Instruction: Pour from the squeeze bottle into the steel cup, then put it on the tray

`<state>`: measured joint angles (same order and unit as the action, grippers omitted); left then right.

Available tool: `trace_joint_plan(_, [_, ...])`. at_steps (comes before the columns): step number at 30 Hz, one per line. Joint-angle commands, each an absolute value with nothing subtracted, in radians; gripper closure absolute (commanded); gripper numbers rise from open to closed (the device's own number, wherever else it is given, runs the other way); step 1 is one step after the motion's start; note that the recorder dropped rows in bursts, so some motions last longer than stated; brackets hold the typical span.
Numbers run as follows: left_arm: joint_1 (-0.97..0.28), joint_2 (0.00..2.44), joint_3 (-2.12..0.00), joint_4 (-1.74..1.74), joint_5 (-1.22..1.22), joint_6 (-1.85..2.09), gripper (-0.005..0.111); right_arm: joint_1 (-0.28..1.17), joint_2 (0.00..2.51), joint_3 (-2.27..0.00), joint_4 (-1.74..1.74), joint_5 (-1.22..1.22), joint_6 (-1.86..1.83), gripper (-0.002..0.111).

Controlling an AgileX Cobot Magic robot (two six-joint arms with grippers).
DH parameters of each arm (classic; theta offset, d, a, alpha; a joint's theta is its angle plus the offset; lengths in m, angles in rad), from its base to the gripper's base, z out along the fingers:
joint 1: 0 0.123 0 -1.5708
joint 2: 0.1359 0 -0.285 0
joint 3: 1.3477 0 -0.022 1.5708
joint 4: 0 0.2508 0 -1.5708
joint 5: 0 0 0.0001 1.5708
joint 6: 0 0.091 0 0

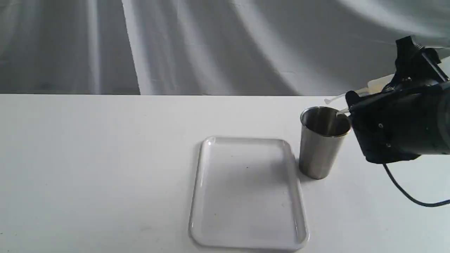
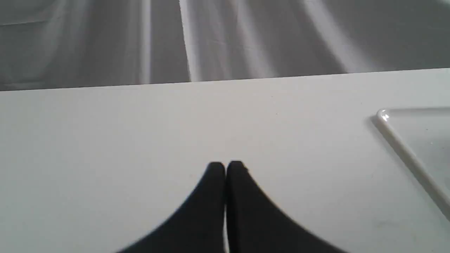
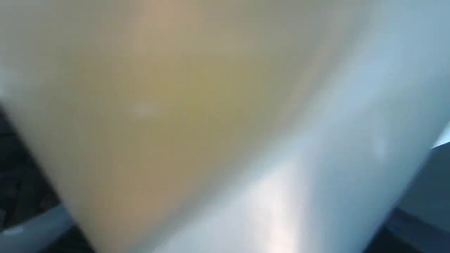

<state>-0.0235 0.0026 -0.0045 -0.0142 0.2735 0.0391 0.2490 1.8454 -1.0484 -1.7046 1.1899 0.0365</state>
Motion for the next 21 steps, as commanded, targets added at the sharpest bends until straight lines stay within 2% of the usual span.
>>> trace_joint_plan(1, [-0.022,0.000,0.000,-0.015,0.266,0.037,0.107,0.248,1.832,-1.056,-1.744,1.221,0.006,0.084])
trace_joint_plan(9, [-0.022,0.000,0.000,-0.015,0.266,0.037,0.107,0.261,1.832,-1.056,-1.744,1.221,0.024,0.084])
trace_joint_plan(21, [-0.022,0.000,0.000,-0.015,0.266,0.037,0.107,0.261,1.832,-1.056,-1.734,1.221,0.397,0.084])
